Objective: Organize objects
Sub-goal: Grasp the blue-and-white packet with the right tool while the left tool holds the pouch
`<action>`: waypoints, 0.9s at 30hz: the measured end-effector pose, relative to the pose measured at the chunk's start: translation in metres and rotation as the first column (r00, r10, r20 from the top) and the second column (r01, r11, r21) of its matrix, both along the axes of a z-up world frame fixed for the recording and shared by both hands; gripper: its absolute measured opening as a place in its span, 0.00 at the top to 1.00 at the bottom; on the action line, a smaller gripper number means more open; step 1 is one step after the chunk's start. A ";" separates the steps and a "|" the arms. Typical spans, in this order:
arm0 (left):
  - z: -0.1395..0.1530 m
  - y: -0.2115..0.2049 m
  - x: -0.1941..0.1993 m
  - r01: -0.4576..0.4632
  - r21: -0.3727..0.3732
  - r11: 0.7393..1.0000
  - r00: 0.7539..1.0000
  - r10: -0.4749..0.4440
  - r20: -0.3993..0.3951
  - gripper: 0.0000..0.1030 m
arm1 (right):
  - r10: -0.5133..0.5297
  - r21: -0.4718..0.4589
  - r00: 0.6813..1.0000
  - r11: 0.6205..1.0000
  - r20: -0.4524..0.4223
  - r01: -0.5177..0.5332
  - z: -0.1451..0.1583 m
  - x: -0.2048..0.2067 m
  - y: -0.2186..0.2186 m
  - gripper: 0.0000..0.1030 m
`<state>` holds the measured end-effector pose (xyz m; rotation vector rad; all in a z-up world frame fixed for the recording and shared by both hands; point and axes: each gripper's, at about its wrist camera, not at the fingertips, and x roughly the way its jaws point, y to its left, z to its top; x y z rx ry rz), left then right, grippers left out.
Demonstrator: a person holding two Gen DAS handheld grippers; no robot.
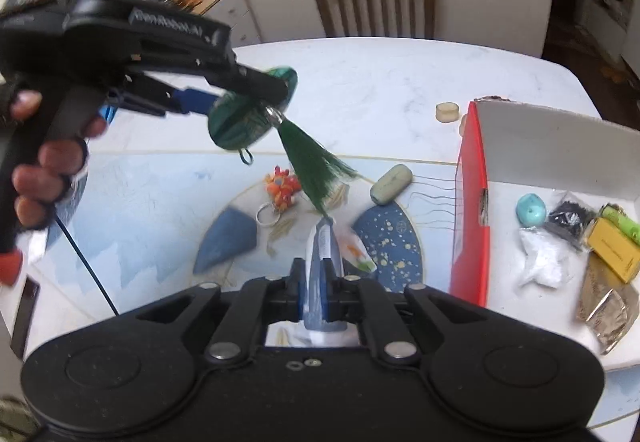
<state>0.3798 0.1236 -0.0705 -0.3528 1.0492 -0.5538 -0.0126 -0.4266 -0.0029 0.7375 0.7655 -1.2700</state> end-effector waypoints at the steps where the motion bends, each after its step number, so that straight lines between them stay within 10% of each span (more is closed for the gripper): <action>1: 0.002 0.004 -0.004 -0.004 -0.002 1.000 1.000 0.004 0.005 0.52 | 0.019 0.003 1.000 1.000 -0.009 -0.019 -0.001 0.000 0.000 0.93; 19: -0.026 0.059 -0.077 -0.012 0.120 0.993 0.998 0.004 0.067 0.52 | 0.019 0.052 0.999 0.998 -0.038 -0.017 -0.037 0.004 -0.024 0.73; 21: -0.031 0.063 -0.085 -0.008 0.125 0.992 0.998 0.001 0.062 0.52 | 0.006 0.060 1.000 0.998 -0.025 -0.004 -0.042 0.003 -0.030 0.64; 23: -0.035 0.068 -0.091 -0.010 0.128 0.992 0.998 0.002 0.060 0.52 | -0.008 0.039 1.000 0.999 -0.017 0.009 -0.043 0.003 -0.030 0.30; 27: -0.041 0.076 -0.098 -0.017 0.119 0.993 0.999 0.012 0.046 0.52 | -0.012 0.033 1.000 0.999 -0.022 0.013 -0.049 0.007 -0.036 0.25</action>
